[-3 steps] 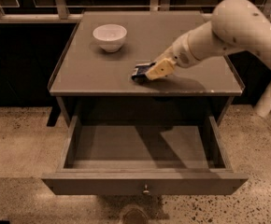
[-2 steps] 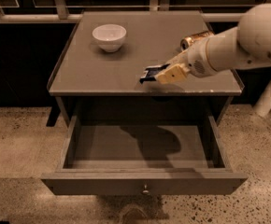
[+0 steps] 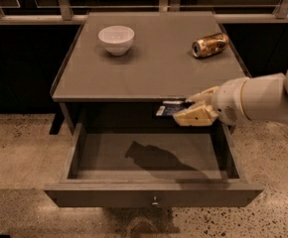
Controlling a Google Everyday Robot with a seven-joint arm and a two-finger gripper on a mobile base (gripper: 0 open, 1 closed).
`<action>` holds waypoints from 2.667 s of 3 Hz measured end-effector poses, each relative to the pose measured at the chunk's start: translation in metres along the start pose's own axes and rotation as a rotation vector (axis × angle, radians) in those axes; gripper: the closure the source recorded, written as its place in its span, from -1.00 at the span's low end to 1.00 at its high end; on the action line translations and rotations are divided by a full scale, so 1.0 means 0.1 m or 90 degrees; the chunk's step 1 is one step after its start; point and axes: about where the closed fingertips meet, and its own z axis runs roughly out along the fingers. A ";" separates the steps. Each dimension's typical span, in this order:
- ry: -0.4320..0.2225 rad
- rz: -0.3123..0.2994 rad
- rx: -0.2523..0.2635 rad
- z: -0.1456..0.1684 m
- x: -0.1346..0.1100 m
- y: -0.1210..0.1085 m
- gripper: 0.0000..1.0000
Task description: Place rxbar blueberry into top drawer
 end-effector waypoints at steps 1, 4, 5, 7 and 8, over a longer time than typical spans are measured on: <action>0.005 0.037 0.005 -0.03 0.28 0.07 1.00; 0.115 0.117 0.019 0.45 1.07 -0.23 1.00; 0.141 0.137 0.033 0.60 1.27 -0.34 1.00; 0.138 0.150 0.062 0.73 1.50 -0.50 1.00; 0.140 0.157 0.068 0.78 1.62 -0.56 1.00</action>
Offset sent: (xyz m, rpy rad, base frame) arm -0.0213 -0.0387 -0.0778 0.0434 0.1548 -0.1292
